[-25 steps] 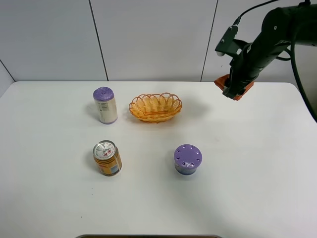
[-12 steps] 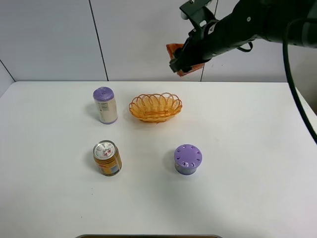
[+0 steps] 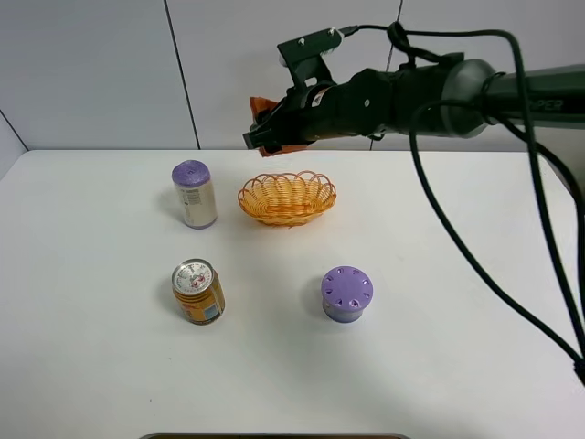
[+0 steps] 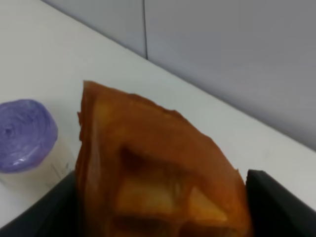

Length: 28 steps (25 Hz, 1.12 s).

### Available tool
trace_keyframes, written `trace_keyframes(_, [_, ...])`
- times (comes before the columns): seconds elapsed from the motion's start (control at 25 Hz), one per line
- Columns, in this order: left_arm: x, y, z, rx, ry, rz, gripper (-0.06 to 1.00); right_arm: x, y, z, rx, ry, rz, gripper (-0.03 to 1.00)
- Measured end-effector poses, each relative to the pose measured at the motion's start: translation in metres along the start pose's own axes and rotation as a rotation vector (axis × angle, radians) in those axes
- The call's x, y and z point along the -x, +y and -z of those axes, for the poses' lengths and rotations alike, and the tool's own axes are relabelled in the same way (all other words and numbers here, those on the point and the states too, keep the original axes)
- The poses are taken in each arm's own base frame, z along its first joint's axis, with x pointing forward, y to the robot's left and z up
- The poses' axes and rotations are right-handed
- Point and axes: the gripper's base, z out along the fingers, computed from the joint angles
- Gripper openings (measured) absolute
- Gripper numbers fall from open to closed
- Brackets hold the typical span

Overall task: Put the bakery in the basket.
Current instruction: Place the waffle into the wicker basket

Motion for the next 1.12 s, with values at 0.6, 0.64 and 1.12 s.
trace_keyframes(0.6, [0.0, 0.0, 0.0, 0.0, 0.0, 0.0, 0.99, -0.057, -0.007, -0.054, -0.048, 0.062, -0.051, 0.63])
trace_keyframes(0.64, [0.0, 0.0, 0.0, 0.0, 0.0, 0.0, 0.99, -0.059, -0.007, -0.056, -0.048, 0.068, -0.051, 0.63])
trace_keyframes(1.12, [0.0, 0.0, 0.0, -0.001, 0.0, 0.0, 0.99, -0.072, -0.023, -0.065, -0.082, 0.084, -0.066, 0.63])
